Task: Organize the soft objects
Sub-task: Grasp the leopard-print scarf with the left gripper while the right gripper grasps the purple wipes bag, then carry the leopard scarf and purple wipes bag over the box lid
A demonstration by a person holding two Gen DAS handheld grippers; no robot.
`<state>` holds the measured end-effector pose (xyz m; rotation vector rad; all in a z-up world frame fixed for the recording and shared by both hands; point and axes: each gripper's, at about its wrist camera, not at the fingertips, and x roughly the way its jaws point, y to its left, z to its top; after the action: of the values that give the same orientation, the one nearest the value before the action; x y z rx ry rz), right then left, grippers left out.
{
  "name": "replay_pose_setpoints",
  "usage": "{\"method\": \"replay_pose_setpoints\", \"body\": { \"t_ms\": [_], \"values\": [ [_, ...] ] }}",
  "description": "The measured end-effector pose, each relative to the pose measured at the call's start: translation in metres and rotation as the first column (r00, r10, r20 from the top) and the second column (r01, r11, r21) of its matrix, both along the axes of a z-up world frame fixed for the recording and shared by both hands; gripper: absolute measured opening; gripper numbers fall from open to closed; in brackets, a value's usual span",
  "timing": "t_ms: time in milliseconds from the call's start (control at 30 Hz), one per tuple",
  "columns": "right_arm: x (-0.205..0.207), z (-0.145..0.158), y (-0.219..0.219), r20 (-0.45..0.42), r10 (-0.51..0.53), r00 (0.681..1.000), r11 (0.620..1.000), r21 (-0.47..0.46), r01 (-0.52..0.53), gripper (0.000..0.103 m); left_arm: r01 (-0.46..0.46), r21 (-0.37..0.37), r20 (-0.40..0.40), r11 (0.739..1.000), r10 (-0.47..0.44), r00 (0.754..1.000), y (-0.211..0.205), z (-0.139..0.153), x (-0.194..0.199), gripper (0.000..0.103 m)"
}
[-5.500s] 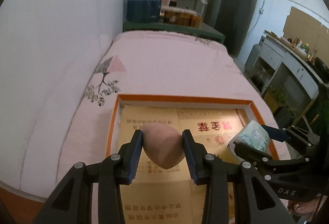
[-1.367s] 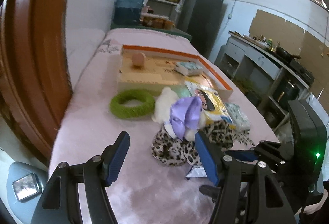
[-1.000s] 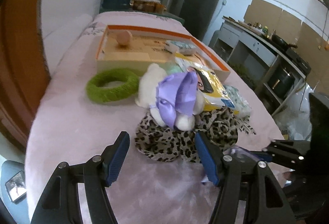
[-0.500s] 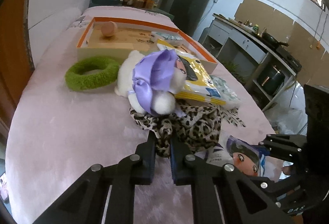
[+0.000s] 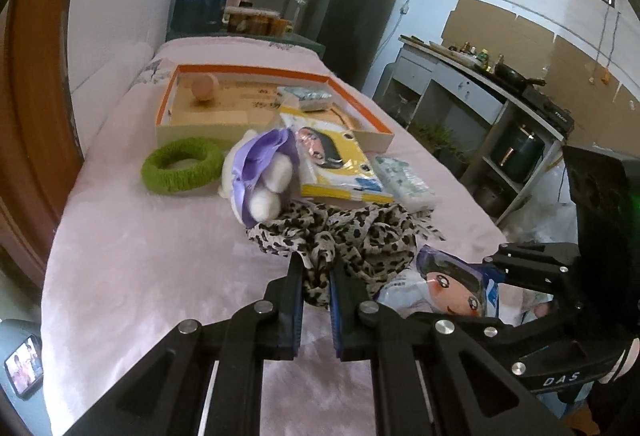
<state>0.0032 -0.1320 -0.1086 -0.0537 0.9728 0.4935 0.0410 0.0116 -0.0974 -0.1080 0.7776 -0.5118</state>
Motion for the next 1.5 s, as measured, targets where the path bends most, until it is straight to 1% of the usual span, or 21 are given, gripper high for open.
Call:
{"method": "replay_pose_setpoints", "body": {
  "t_ms": [400, 700, 933, 1067, 1233, 1500],
  "values": [
    [-0.021, 0.032, -0.006, 0.076, -0.003, 0.997, 1.000, 0.000, 0.003, 0.051, 0.020, -0.013, 0.096, 1.000, -0.019, 0.995, -0.003, 0.039, -0.028, 0.011],
    [-0.023, 0.057, -0.014, 0.139, -0.018, 0.990, 1.000, -0.004, 0.019, 0.051, -0.030, -0.018, 0.165, 0.999, 0.033, 0.986, 0.001, 0.067, -0.032, 0.011],
    [-0.015, 0.069, -0.017, 0.176, -0.016, 0.984, 1.000, -0.011, 0.018, 0.051, -0.116, -0.040, 0.189, 0.992, 0.122, 0.974, 0.012, 0.086, -0.022, 0.011],
    [-0.007, 0.077, -0.018, 0.199, -0.015, 0.980, 1.000, -0.012, 0.018, 0.051, -0.149, -0.058, 0.191, 0.987, 0.158, 0.969, 0.016, 0.094, -0.012, 0.011],
    [0.005, 0.089, -0.017, 0.228, -0.017, 0.974, 1.000, -0.015, 0.021, 0.051, -0.178, -0.069, 0.182, 0.982, 0.188, 0.965, 0.018, 0.100, 0.005, 0.011],
    [0.029, 0.098, -0.018, 0.248, -0.031, 0.968, 0.999, -0.009, 0.035, 0.051, -0.197, -0.088, 0.165, 0.976, 0.209, 0.964, 0.018, 0.102, 0.029, 0.011]
  ]
}}
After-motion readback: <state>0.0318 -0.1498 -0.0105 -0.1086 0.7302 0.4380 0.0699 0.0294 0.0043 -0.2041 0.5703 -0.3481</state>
